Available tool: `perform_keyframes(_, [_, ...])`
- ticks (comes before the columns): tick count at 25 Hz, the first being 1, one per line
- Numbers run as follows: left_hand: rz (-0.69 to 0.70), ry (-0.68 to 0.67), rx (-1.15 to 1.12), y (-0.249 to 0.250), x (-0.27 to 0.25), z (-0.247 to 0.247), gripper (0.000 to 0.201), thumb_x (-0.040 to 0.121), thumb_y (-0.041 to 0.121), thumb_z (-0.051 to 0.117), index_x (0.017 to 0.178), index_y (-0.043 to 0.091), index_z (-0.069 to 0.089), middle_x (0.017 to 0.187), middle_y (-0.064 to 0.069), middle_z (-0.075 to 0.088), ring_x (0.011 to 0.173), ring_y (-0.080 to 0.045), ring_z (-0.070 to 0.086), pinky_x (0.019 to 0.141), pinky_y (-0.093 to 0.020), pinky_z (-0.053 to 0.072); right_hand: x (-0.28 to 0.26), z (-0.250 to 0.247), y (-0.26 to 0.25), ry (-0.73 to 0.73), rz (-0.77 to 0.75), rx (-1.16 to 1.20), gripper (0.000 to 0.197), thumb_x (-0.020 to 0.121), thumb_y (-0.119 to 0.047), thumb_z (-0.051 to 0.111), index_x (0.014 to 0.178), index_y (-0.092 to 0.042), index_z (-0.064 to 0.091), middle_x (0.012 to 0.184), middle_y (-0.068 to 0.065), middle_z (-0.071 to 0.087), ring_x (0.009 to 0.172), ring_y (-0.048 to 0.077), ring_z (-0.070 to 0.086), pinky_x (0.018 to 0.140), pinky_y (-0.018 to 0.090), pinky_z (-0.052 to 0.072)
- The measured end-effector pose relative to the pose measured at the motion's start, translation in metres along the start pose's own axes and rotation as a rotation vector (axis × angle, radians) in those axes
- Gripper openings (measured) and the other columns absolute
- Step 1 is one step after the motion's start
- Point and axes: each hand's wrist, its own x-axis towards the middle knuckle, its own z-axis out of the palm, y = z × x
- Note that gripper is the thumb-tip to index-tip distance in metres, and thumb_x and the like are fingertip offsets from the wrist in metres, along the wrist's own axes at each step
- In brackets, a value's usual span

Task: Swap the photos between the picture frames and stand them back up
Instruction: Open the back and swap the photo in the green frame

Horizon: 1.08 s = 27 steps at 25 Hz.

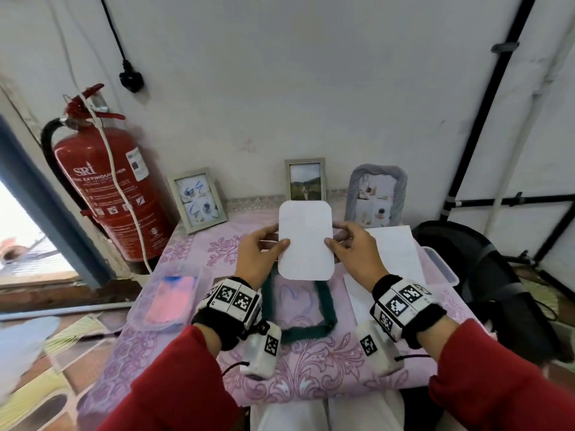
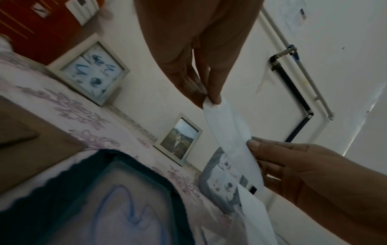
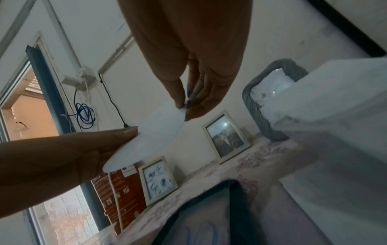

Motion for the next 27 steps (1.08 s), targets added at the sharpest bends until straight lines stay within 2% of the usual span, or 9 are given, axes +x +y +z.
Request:
perform_keyframes(2, [-0.026,-0.073,0.057,-0.009,-0.005,-0.007,0.045,0.083,0.008,0.067,0.126,0.007,0.056,0.089,-0.003,0.062,0.074,-0.011,0.057,0.070,-0.017,0.054,-0.004,0.007,0.010,-0.047,0.040,-0.049,0.037,0.084,-0.005,0.064,0.120,-0.009,0.055,0.079,0.000,0.052,0.076,0.022,0.055,0.081,0.050,0.055])
perform_keyframes(3, [-0.042,-0.104,0.074,-0.014,-0.008,-0.010,0.046,0.084,0.008,0.066,0.128,0.008,0.054,0.087,-0.002,0.060,0.074,-0.014,0.056,0.073,-0.021,0.054,-0.006,0.010,0.014,-0.084,0.065,-0.060,0.042,0.084,-0.006,0.065,0.124,-0.009,0.053,0.082,0.001,0.053,0.077,0.021,0.055,0.081,0.046,0.055])
perform_keyframes(6, [-0.118,-0.206,0.117,-0.031,-0.017,-0.016,0.049,0.086,0.007,0.063,0.133,0.007,0.049,0.078,0.002,0.053,0.075,-0.017,0.052,0.084,-0.038,0.052,-0.011,0.014,0.027,-0.222,0.105,-0.143,0.056,0.082,-0.008,0.068,0.132,-0.013,0.045,0.089,-0.003,0.053,0.071,0.006,0.051,0.067,0.017,0.048])
perform_keyframes(9, [-0.128,-0.282,0.176,-0.048,-0.026,-0.018,0.049,0.085,0.004,0.063,0.132,0.007,0.049,0.076,0.004,0.051,0.069,-0.011,0.049,0.072,-0.022,0.050,-0.016,0.015,0.036,-0.333,0.129,-0.225,0.064,0.080,-0.004,0.067,0.136,-0.011,0.039,0.084,-0.006,0.050,0.070,0.001,0.048,0.059,0.006,0.041])
perform_keyframes(12, [-0.110,-0.279,0.286,-0.060,-0.030,-0.019,0.048,0.085,0.011,0.065,0.131,0.010,0.052,0.090,-0.003,0.055,0.080,-0.014,0.050,0.075,-0.014,0.046,-0.019,0.013,0.042,-0.413,0.171,-0.267,0.068,0.079,-0.004,0.068,0.138,-0.011,0.036,0.085,0.002,0.053,0.079,0.014,0.051,0.068,0.019,0.043])
perform_keyframes(14, [-0.112,-0.251,0.376,-0.066,-0.031,-0.021,0.048,0.085,0.018,0.066,0.131,0.013,0.054,0.109,-0.011,0.055,0.099,-0.022,0.053,0.093,-0.028,0.045,-0.019,0.013,0.045,-0.444,0.175,-0.290,0.071,0.078,-0.005,0.070,0.139,-0.012,0.035,0.095,0.012,0.056,0.086,0.017,0.051,0.077,0.025,0.042])
perform_keyframes(17, [-0.154,-0.223,0.427,-0.071,-0.035,-0.022,0.051,0.083,0.022,0.069,0.131,0.014,0.053,0.118,-0.013,0.047,0.117,-0.026,0.046,0.107,-0.037,0.036,-0.021,0.015,0.050,-0.510,0.162,-0.345,0.075,0.076,-0.009,0.073,0.139,-0.014,0.033,0.088,0.003,0.053,0.081,0.013,0.051,0.079,0.024,0.041])
perform_keyframes(21, [-0.202,-0.258,0.445,-0.077,-0.042,-0.022,0.057,0.080,0.023,0.072,0.133,0.014,0.051,0.123,-0.012,0.041,0.121,-0.023,0.041,0.108,-0.026,0.030,-0.021,0.017,0.056,-0.542,0.130,-0.406,0.080,0.075,-0.013,0.076,0.141,-0.014,0.031,0.083,-0.013,0.045,0.071,0.001,0.046,0.074,0.022,0.039])
perform_keyframes(27, [-0.215,-0.274,0.492,-0.079,-0.044,-0.022,0.063,0.077,0.023,0.075,0.134,0.012,0.049,0.127,-0.012,0.039,0.126,-0.023,0.037,0.110,-0.026,0.027,-0.023,0.016,0.059,-0.574,0.143,-0.457,0.081,0.069,-0.019,0.081,0.137,-0.013,0.039,0.082,-0.009,0.047,0.075,0.011,0.051,0.074,0.023,0.042])
